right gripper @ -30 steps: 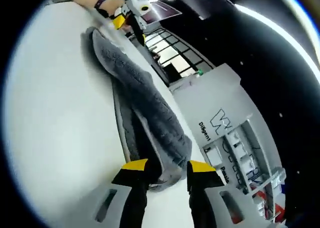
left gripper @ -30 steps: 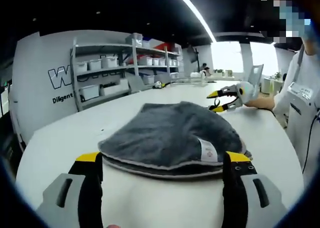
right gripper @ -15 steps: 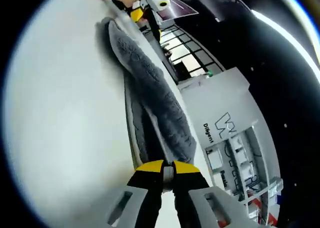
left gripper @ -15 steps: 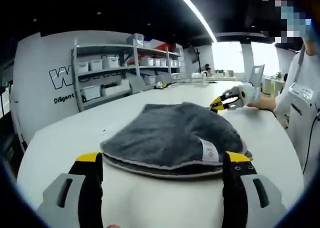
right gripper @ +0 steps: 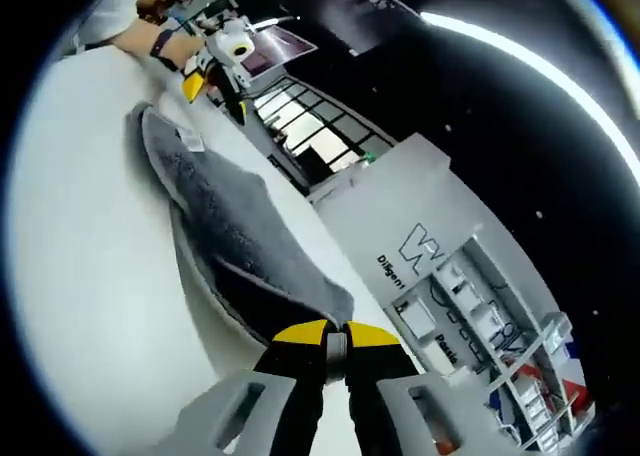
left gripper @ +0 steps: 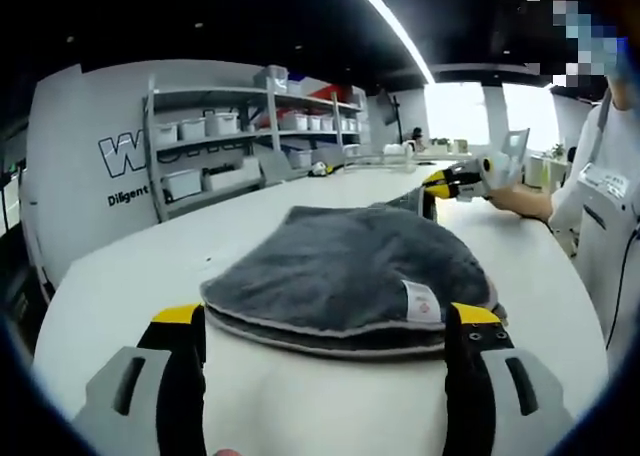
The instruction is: Open the folded towel by lifting each exposed corner and separating the folded layers until the towel lies flat within the target outline without major curled edges
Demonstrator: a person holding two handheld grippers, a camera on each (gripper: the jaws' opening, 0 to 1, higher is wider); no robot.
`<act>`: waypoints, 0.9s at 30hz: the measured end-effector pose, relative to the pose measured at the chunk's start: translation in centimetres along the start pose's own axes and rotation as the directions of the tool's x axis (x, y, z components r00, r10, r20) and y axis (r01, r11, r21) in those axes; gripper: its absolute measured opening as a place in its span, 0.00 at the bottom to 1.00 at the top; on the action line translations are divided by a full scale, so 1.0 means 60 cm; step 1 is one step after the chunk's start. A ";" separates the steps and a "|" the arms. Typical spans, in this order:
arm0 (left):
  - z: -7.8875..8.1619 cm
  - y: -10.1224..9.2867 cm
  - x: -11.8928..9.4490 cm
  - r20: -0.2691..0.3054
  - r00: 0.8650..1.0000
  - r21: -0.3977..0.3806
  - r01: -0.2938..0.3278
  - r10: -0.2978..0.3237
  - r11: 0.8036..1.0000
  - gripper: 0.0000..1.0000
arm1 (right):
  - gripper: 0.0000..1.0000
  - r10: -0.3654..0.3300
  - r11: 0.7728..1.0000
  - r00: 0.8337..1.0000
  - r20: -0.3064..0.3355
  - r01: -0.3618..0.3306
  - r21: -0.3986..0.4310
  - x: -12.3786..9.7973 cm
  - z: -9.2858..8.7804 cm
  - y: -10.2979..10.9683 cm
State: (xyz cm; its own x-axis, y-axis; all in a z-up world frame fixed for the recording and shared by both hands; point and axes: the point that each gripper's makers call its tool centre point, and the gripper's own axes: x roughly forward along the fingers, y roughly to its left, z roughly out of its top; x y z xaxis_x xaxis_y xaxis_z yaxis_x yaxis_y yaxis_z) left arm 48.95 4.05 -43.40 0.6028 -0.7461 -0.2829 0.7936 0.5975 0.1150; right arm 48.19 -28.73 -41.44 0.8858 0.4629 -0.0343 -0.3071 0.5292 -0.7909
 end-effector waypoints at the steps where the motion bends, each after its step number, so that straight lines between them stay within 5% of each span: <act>1: 0.000 0.000 0.000 0.000 1.000 0.000 0.000 0.000 1.000 0.98 | 0.02 -0.010 1.000 1.000 0.004 0.010 0.002 -0.002 0.002 -0.005; 16: -0.002 -0.001 0.001 -0.003 1.000 0.001 0.002 -0.002 1.000 0.98 | 0.02 -0.127 0.992 0.992 0.025 0.126 0.016 -0.021 0.009 -0.057; 27: -0.002 -0.003 0.001 -0.004 1.000 0.004 0.004 -0.004 1.000 0.98 | 0.02 -0.142 0.989 0.990 0.027 0.141 0.034 -0.025 0.009 -0.064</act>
State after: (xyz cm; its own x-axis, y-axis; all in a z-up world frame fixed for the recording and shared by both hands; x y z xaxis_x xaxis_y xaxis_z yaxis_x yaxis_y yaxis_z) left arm 48.83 3.92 -43.53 0.5996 -0.7469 -0.2874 0.7960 0.5938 0.1175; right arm 47.87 -31.06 -38.04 0.9106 0.4022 0.0950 -0.1910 0.6133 -0.7664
